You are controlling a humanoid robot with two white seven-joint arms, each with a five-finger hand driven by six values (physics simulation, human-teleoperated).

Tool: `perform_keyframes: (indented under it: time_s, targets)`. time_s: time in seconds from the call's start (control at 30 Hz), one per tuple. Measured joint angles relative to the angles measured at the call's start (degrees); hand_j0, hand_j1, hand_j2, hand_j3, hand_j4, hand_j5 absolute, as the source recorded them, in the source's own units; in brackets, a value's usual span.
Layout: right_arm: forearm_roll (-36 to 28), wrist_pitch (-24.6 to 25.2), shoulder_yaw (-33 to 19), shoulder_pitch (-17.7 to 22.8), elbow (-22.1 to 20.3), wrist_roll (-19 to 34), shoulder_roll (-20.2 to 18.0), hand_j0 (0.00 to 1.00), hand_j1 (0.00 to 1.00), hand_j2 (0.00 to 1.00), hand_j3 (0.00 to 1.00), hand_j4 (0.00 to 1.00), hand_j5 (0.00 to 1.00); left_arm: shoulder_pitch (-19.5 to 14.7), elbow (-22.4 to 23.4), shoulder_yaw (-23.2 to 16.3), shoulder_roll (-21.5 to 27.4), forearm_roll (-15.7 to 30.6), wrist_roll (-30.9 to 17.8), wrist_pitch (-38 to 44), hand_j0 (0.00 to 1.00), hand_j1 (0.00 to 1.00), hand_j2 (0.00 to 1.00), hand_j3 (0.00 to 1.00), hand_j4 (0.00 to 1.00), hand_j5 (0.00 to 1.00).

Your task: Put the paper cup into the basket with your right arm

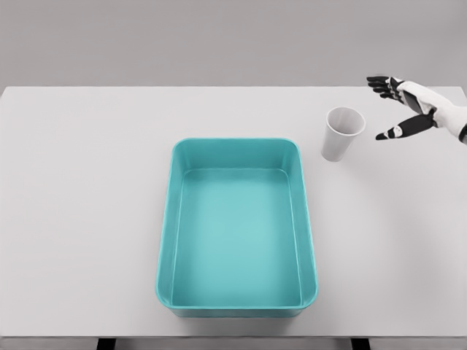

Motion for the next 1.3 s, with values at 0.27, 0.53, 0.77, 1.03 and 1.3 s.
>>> perform_keyframes:
  time_s: [0.27,0.53,0.77,1.03,1.3]
  targets:
    - [0.0,-1.4,0.3,0.1,2.8,0.0,2.4,1.0,1.0,1.0,1.0,1.0,1.0,0.0,0.0,0.0,0.0,0.0,0.0,0.0,1.0,1.0,1.0,1.0,1.0,1.0]
    - [0.6,-1.6,0.6,0.1,3.6,0.0,3.5,1.0,1.0,1.0,1.0,1.0,1.0,0.0,0.0,0.0,0.0,0.0,0.0,0.0,1.0,1.0,1.0,1.0,1.0,1.0]
    - [0.7,-1.6,1.1,0.4,3.1,0.0,3.5,1.0,1.0,1.0,1.0,1.0,1.0,0.0,0.0,0.0,0.0,0.0,0.0,0.0,1.0,1.0,1.0,1.0,1.0,1.0]
    - [0.7,-1.6,1.9,0.4,2.7,0.0,4.0,1.0,1.0,1.0,1.0,1.0,1.0,0.0,0.0,0.0,0.0,0.0,0.0,0.0,1.0,1.0,1.0,1.0,1.0,1.0]
    - [0.7,-1.6,2.0,0.4,2.2,0.0,4.2,1.0,1.0,1.0,1.0,1.0,1.0,0.0,0.0,0.0,0.0,0.0,0.0,0.0,1.0,1.0,1.0,1.0,1.0,1.0]
